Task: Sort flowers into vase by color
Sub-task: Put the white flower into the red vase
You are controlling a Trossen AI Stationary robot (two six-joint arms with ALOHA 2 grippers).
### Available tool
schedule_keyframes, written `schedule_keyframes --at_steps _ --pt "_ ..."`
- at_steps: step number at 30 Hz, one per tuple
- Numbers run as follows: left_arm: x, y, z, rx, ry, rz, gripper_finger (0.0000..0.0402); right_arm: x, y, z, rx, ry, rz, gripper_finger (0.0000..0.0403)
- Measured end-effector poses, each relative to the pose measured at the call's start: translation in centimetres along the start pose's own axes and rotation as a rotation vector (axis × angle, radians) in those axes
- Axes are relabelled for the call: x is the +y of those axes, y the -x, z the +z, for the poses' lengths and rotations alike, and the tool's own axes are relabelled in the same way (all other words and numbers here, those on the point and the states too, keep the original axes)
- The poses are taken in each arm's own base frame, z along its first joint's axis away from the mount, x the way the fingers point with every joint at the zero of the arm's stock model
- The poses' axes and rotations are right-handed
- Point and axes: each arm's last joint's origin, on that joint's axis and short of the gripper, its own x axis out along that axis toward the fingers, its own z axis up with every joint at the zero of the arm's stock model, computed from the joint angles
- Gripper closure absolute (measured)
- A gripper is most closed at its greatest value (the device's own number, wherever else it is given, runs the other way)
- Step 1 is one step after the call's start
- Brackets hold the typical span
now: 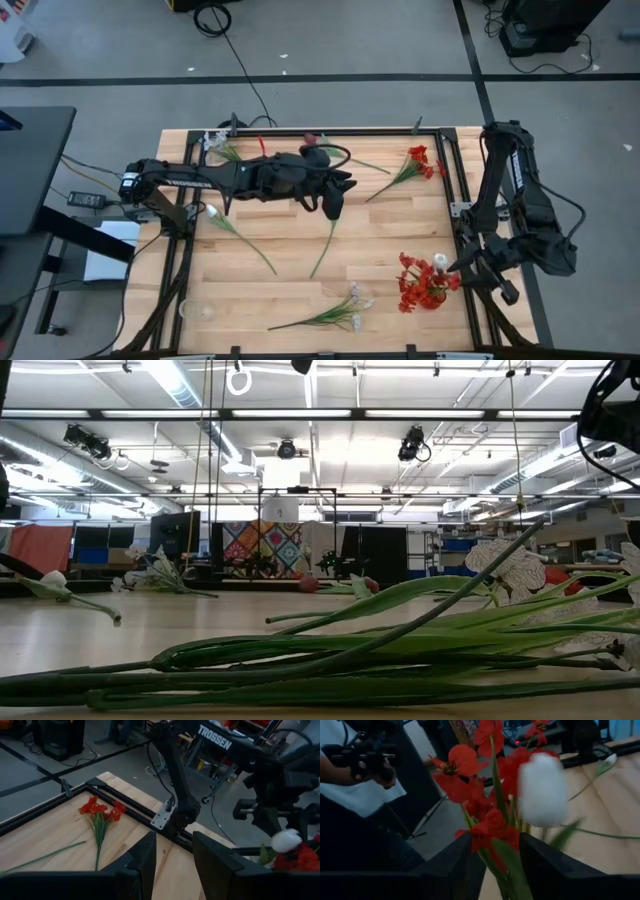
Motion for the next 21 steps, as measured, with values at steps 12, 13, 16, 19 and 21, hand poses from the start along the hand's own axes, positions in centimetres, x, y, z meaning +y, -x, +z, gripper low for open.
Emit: schedule_keyframes --at_steps 12,13,16,19,21 --pt "-0.4 3.1 1.0 -0.010 0.111 0.040 0.0269 0.1 2.6 6.3 -0.152 -0.059 0.052 0.0233" --pt "-0.1 3.3 0.7 0.020 0.127 0.071 0.0269 0.0 2.8 6.7 -0.166 -0.054 0.045 0.0233" --pt "0.6 4.0 -0.3 0.114 0.158 0.166 0.0269 -0.6 3.2 7.5 -0.216 -0.057 -0.013 0.0233" --pt "0.9 4.4 -1.2 0.189 0.170 0.226 0.0269 -1.5 3.7 8.1 -0.266 -0.096 -0.079 0.0233" --pt "1.0 4.4 -1.7 0.226 0.166 0.248 0.0269 -1.9 4.0 8.5 -0.300 -0.138 -0.116 0.0233"
